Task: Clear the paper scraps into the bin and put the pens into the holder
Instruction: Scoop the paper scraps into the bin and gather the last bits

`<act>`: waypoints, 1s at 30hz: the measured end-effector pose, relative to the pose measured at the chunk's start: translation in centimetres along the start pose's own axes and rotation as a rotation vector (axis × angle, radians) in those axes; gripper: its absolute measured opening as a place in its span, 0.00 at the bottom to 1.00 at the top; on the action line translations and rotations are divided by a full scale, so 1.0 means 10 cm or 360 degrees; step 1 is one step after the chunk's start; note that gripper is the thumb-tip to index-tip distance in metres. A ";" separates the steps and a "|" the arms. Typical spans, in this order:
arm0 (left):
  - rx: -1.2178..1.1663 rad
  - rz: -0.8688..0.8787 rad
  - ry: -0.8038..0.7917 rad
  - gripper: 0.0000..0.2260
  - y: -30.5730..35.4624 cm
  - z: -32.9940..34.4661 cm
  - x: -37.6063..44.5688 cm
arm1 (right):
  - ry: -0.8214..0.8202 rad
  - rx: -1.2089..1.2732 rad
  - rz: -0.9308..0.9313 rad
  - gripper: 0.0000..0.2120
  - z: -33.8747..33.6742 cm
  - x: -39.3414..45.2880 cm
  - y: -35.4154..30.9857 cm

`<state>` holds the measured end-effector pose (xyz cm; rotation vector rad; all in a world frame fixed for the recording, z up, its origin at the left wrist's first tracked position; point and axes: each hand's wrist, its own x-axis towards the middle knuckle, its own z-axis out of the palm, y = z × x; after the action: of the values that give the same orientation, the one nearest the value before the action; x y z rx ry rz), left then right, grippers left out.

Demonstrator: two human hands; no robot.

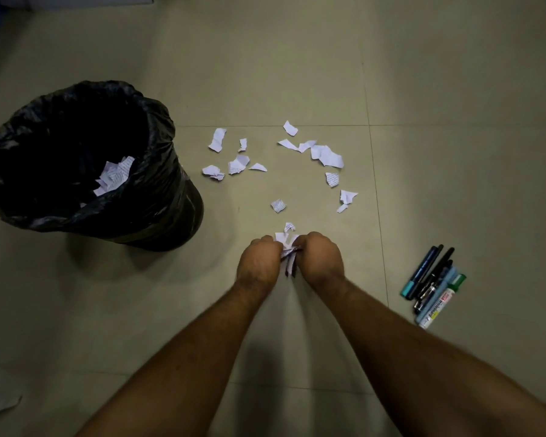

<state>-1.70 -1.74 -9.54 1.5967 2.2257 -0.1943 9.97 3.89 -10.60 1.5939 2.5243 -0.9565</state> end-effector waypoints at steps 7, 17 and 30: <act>-0.1162 -0.0426 0.0064 0.05 -0.02 -0.09 -0.09 | 0.0094 0.0340 0.0289 0.08 -0.13 -0.05 -0.12; -0.1210 -0.0614 0.0333 0.08 -0.15 -0.84 -0.17 | 0.0219 0.0680 0.0292 0.06 -0.78 -0.06 -0.68; -0.1066 -0.0717 0.1138 0.04 -1.34 -2.99 -0.82 | 0.0332 0.1070 -0.0292 0.05 -1.49 0.08 -2.96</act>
<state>-18.94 -3.54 19.42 0.8444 2.6960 1.0436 -10.18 3.09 15.75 1.6721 2.6826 -1.9145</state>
